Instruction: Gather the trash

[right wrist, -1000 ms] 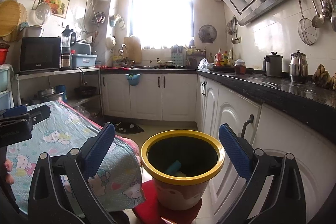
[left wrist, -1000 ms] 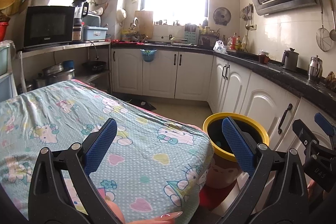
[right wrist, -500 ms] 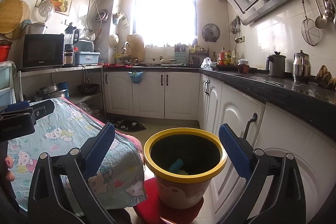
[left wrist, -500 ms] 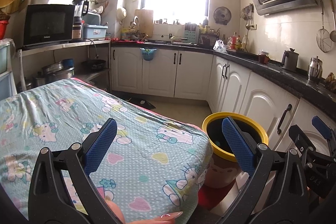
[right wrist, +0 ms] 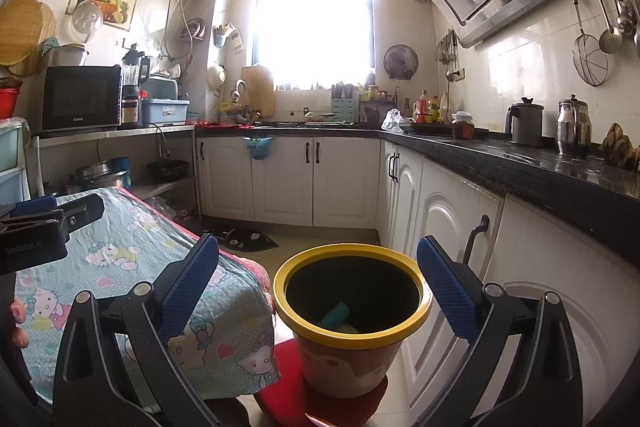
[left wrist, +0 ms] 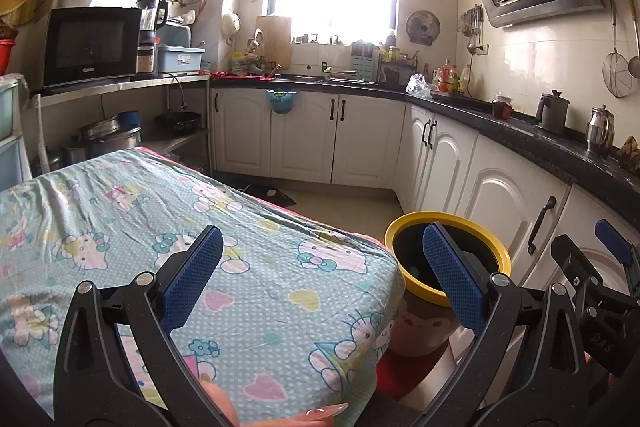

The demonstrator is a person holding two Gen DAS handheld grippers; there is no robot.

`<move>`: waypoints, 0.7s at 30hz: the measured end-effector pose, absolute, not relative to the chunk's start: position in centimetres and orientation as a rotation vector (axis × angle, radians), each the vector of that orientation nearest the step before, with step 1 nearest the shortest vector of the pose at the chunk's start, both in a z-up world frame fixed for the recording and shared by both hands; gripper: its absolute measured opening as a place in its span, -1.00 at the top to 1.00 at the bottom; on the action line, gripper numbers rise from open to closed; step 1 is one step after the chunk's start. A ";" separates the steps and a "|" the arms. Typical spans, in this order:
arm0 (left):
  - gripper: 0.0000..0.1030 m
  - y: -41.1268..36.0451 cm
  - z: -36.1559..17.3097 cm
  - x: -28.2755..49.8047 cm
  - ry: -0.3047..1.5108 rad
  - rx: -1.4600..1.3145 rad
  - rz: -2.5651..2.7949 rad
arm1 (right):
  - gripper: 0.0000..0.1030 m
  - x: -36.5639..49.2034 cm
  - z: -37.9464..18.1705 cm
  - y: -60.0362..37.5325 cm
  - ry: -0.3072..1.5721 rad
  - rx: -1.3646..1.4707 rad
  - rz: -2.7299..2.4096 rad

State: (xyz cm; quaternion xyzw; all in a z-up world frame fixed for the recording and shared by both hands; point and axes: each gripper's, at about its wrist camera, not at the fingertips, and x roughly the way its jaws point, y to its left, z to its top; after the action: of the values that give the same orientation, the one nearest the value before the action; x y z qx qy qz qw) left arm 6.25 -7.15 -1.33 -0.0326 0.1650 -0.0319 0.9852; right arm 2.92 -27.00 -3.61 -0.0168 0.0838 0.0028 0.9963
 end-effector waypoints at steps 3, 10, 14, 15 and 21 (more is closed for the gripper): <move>-0.79 -7.2 -1.3 6.2 0.330 -0.065 -0.064 | -0.88 3.0 -3.7 -27.0 0.171 -0.034 0.007; -0.79 -7.0 -1.3 6.2 0.330 -0.063 -0.063 | -0.88 3.0 -3.8 -26.9 0.168 -0.034 0.007; -0.79 -7.0 -1.2 6.3 0.329 -0.063 -0.061 | -0.88 3.0 -3.9 -26.9 0.169 -0.033 0.008; -0.79 -7.0 -1.2 6.2 0.328 -0.064 -0.062 | -0.88 3.0 -4.0 -26.9 0.170 -0.033 0.007; -0.79 -7.0 -1.2 6.3 0.326 -0.062 -0.064 | -0.88 3.0 -3.9 -26.9 0.170 -0.032 0.007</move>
State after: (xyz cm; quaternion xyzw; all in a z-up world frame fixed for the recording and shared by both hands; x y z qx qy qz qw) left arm 6.30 -6.99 -1.22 -0.0307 0.1624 -0.0321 0.9857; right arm 2.99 -26.91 -3.94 -0.0159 0.0848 0.0036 0.9963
